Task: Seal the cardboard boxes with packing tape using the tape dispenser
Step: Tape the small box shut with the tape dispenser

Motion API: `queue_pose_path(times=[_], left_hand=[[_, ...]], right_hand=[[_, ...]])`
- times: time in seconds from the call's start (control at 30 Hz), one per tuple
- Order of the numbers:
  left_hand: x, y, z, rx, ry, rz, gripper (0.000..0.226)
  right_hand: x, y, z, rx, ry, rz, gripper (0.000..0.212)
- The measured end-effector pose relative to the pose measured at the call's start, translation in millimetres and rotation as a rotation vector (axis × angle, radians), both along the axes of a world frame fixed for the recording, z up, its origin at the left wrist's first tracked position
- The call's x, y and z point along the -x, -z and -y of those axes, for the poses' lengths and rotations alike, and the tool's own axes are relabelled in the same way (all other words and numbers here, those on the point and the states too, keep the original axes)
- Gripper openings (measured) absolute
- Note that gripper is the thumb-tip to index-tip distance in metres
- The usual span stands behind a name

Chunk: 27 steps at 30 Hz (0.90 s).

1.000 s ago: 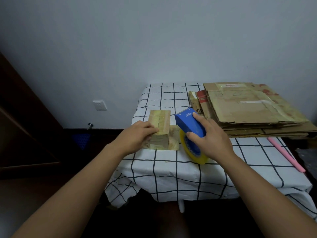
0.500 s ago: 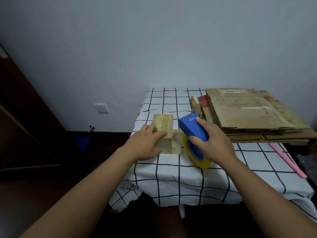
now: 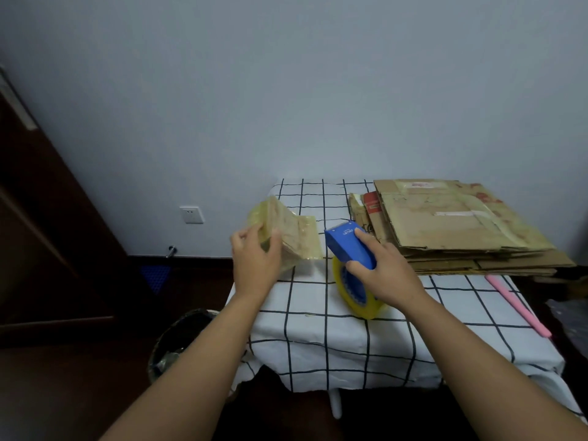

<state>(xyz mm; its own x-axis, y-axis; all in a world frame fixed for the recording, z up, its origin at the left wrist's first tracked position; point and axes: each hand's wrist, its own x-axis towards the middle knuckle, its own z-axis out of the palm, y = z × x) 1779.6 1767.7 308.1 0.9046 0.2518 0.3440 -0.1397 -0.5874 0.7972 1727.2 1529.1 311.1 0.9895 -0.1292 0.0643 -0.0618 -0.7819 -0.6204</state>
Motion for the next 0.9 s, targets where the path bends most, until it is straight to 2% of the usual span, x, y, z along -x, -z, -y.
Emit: queue_pose_path(times=[0.07,0.13,0.2,0.27,0.37,0.53,0.67,0.77,0.83,0.9], left_hand=[[2,-9,-12,0.246,-0.105,-0.057,0.042],[6,-16,-22,0.683,-0.146,-0.151,0.040],[15,-21,-29,1.128,-0.089,-0.235,0.039],[23,-21,-34,1.303,-0.081,-0.241,0.036],[28,-24,-39,1.427,-0.092,-0.182,0.036],[29,-35,-47,1.513,-0.064,-0.063,0.043],[32,-36,-44,1.552,0.009,-0.110,0.048],[36,-30,-36,1.562,0.065,-0.173,0.049],[39,-28,-30,1.581,0.093,-0.226,0.049],[40,-27,-25,1.590,0.128,-0.284,0.047]], right_hand=[[0,-1,1,0.014,-0.023,0.004,0.072],[0,-4,2,0.006,-0.052,0.000,0.075],[0,-9,1,-0.051,-0.058,-0.008,0.080],[2,-12,-6,-0.065,-0.078,0.025,0.086],[8,-9,-27,0.101,-0.138,0.075,0.093],[19,21,-61,0.522,-0.208,0.110,0.071],[28,49,-75,0.735,-0.281,0.061,0.081],[31,54,-77,0.767,-0.304,0.032,0.083],[28,46,-74,0.714,-0.332,-0.014,0.072],[22,29,-70,0.566,-0.357,-0.014,0.058]])
